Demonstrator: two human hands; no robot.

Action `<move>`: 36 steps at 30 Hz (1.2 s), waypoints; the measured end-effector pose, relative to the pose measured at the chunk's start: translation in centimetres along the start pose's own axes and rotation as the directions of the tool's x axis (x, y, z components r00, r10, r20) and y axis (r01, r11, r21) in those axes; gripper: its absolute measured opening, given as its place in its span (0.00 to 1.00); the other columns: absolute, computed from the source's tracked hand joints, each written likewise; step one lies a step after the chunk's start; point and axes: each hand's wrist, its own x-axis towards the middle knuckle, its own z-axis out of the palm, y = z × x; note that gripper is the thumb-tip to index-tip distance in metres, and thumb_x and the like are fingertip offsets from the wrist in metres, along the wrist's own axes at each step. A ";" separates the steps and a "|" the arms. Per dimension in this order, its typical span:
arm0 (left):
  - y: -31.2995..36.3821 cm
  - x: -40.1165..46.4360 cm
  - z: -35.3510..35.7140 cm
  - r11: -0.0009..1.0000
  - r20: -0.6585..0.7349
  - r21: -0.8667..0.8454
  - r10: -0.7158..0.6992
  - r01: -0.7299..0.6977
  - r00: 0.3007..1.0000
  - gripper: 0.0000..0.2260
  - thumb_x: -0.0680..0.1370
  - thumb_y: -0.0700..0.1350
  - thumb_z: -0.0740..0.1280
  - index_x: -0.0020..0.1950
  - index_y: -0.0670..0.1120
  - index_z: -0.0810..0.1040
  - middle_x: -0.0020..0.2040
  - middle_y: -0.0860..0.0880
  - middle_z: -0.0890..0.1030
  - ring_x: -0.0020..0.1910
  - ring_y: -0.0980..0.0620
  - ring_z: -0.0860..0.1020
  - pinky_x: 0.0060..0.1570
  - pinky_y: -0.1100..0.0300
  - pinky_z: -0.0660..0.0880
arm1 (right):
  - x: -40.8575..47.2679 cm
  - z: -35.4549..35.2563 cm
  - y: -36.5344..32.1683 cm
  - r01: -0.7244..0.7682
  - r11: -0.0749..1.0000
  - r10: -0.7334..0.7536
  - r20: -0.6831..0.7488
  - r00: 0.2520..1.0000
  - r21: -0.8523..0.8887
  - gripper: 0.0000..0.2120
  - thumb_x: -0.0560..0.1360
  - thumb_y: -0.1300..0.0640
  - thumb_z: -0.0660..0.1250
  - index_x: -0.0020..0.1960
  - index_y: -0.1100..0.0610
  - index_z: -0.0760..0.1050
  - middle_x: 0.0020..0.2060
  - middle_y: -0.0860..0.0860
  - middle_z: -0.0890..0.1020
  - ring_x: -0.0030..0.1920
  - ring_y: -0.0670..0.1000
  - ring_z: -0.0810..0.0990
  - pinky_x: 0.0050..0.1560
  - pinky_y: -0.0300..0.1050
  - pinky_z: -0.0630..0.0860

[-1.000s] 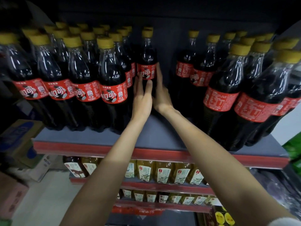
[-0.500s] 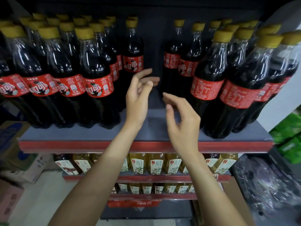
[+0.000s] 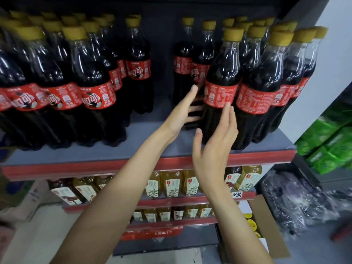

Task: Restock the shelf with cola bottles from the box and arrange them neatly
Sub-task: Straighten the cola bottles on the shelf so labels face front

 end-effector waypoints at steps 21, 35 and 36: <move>-2.6 -4.6 -6.6 0.970 -0.551 0.215 0.213 -0.110 0.807 0.26 0.80 0.54 0.55 0.77 0.52 0.56 0.72 0.59 0.61 0.69 0.66 0.59 0.68 0.64 0.57 | 6.3 10.9 -3.8 -0.095 0.896 -0.103 0.412 0.905 0.433 0.41 0.69 0.66 0.73 0.76 0.60 0.56 0.69 0.56 0.66 0.62 0.36 0.63 0.62 0.20 0.57; -2.2 -4.8 -5.6 0.952 -0.645 0.265 0.292 -0.151 0.706 0.19 0.82 0.48 0.57 0.73 0.49 0.65 0.74 0.50 0.63 0.74 0.54 0.60 0.73 0.55 0.58 | 7.3 10.8 -3.4 -0.056 0.908 -0.162 0.472 0.867 0.415 0.40 0.69 0.63 0.74 0.75 0.59 0.58 0.67 0.58 0.67 0.67 0.52 0.70 0.69 0.44 0.67; -2.3 -5.1 -5.3 0.905 -0.636 0.355 0.417 -0.233 0.649 0.17 0.81 0.47 0.59 0.70 0.47 0.68 0.71 0.48 0.66 0.72 0.54 0.63 0.72 0.51 0.62 | 7.3 9.9 -3.1 -0.031 0.913 -0.161 0.429 0.889 0.406 0.36 0.70 0.65 0.72 0.74 0.60 0.61 0.64 0.57 0.69 0.65 0.51 0.71 0.68 0.44 0.68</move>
